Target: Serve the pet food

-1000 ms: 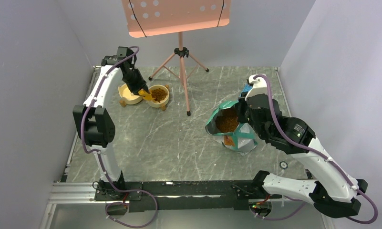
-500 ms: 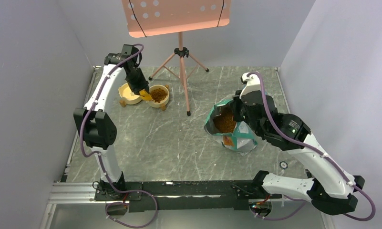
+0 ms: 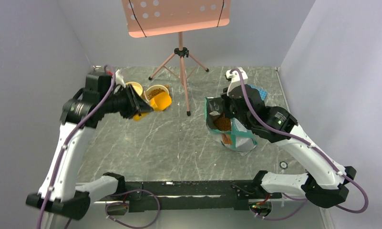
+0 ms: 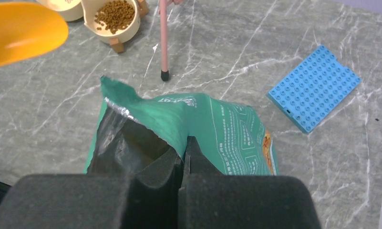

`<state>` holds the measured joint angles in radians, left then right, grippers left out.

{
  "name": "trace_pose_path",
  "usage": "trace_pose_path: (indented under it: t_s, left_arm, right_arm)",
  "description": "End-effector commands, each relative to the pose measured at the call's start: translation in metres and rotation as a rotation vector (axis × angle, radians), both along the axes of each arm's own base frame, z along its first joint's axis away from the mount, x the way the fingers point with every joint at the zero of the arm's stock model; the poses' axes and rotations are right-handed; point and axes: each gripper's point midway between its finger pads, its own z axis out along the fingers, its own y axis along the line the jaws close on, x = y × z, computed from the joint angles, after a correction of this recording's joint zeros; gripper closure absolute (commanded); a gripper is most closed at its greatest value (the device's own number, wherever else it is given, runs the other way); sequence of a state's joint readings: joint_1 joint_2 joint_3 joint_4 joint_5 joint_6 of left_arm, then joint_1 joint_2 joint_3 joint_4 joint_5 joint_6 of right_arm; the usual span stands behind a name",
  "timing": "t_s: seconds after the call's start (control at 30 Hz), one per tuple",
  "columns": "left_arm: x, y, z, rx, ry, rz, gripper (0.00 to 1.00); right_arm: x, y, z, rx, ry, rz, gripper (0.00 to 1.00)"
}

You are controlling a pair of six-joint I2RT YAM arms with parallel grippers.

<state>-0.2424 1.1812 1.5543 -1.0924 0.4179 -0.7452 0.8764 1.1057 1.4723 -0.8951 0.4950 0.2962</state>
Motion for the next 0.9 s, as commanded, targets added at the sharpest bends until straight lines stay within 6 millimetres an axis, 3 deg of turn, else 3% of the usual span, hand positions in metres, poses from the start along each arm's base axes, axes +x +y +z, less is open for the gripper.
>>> trace_pose_path:
  t_s: [0.0,0.1,0.23,0.4,0.57,0.7,0.87]
  left_arm:
    - [-0.056,-0.022,0.021,-0.215,0.01,-0.118,1.0]
    - [-0.088,-0.031,0.041,-0.401,-0.03,-0.154,1.0]
    - [-0.108,-0.034,0.057,-0.538,-0.055,-0.145,1.0]
    - [-0.118,-0.034,0.084,-0.51,-0.077,-0.162,1.0]
    - [-0.109,-0.049,0.093,-0.53,-0.053,-0.201,1.0]
    - [-0.098,-0.066,0.079,-0.482,0.042,-0.204,1.0]
    - [-0.095,-0.083,0.049,-0.446,0.193,-0.202,1.0]
  right_arm:
    - [0.02,0.03,0.023,0.045,-0.069,0.062,1.0]
    - [0.028,0.05,0.02,0.047,-0.065,0.104,1.0]
    - [0.035,0.068,0.017,0.053,-0.051,0.14,1.0]
    - [0.033,0.082,0.016,0.083,-0.033,0.172,1.0]
    - [0.027,0.083,0.012,0.079,-0.025,0.174,1.0]
    - [0.021,0.078,0.018,0.097,-0.037,0.17,1.0]
    - [0.004,0.09,0.036,0.105,-0.092,0.218,1.0]
